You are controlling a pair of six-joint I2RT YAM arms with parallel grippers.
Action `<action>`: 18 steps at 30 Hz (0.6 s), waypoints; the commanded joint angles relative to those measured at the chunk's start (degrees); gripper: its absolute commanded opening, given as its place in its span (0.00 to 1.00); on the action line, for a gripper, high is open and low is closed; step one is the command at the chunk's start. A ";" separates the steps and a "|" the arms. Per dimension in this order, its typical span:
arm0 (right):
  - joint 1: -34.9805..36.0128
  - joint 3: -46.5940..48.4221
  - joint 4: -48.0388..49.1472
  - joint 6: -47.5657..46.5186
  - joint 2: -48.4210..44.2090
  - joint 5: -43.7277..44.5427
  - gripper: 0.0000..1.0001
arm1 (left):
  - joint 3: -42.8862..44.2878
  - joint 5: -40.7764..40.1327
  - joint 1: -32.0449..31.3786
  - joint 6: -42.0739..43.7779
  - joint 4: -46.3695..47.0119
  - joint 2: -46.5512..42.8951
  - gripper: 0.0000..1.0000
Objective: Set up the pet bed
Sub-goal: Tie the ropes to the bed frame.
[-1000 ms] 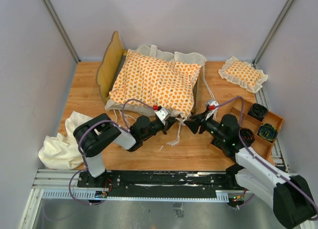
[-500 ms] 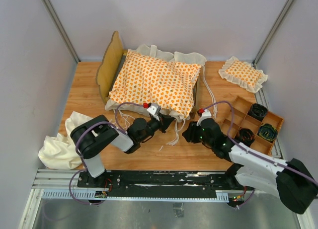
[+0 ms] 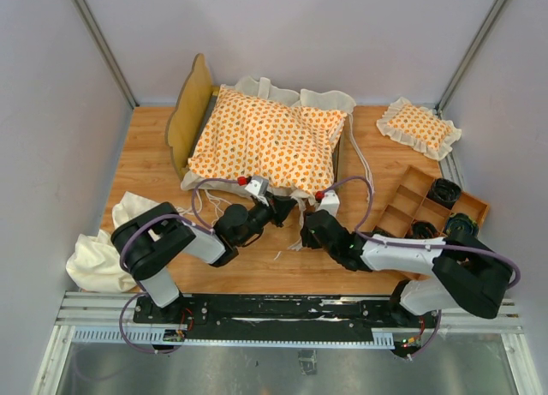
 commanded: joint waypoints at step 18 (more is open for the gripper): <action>-0.31 6.12 -15.12 -1.35 6.59 18.00 0.00 | -1.56 -3.65 0.02 -1.28 -0.29 -3.54 0.00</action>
